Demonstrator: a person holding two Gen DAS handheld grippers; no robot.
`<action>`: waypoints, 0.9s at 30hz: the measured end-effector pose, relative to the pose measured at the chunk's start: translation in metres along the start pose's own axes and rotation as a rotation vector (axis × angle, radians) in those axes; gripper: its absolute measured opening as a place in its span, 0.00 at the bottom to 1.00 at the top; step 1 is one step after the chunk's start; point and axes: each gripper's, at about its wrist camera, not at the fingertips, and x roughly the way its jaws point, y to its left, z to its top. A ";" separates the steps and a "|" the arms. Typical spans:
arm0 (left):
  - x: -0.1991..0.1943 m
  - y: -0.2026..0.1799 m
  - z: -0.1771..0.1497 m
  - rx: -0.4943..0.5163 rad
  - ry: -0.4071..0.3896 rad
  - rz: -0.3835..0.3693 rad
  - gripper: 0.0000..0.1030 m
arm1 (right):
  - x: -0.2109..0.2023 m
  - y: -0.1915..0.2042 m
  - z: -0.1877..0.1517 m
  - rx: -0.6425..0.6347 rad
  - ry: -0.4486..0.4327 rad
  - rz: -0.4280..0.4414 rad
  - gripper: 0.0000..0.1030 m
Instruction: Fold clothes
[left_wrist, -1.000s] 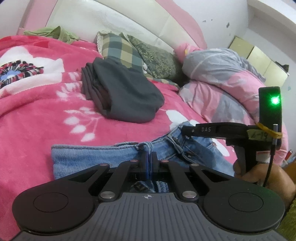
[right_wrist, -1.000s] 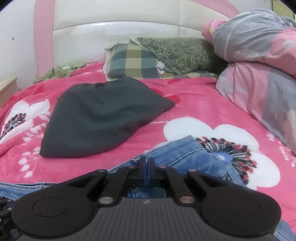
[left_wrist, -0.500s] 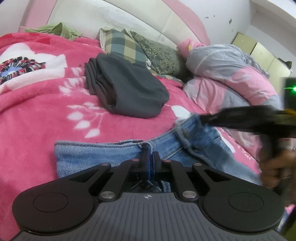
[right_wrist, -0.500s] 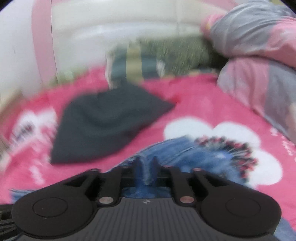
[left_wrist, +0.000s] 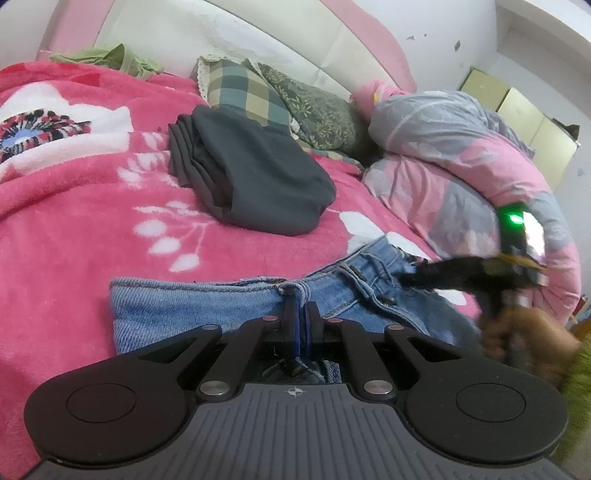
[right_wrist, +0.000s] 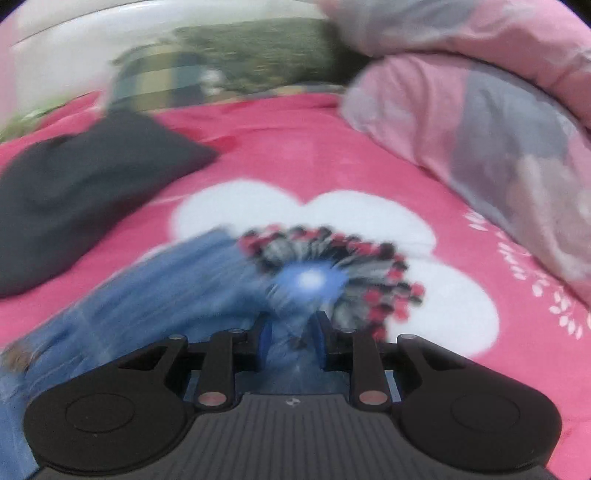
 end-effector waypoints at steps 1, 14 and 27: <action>0.000 0.000 0.000 -0.001 0.000 -0.002 0.07 | 0.006 -0.005 0.004 0.058 0.000 0.009 0.25; 0.000 0.005 0.001 -0.029 0.005 -0.019 0.07 | -0.112 -0.104 -0.034 0.340 0.032 0.120 0.26; 0.000 0.009 0.002 -0.048 0.004 -0.033 0.07 | -0.098 -0.134 -0.071 0.284 0.061 -0.195 0.17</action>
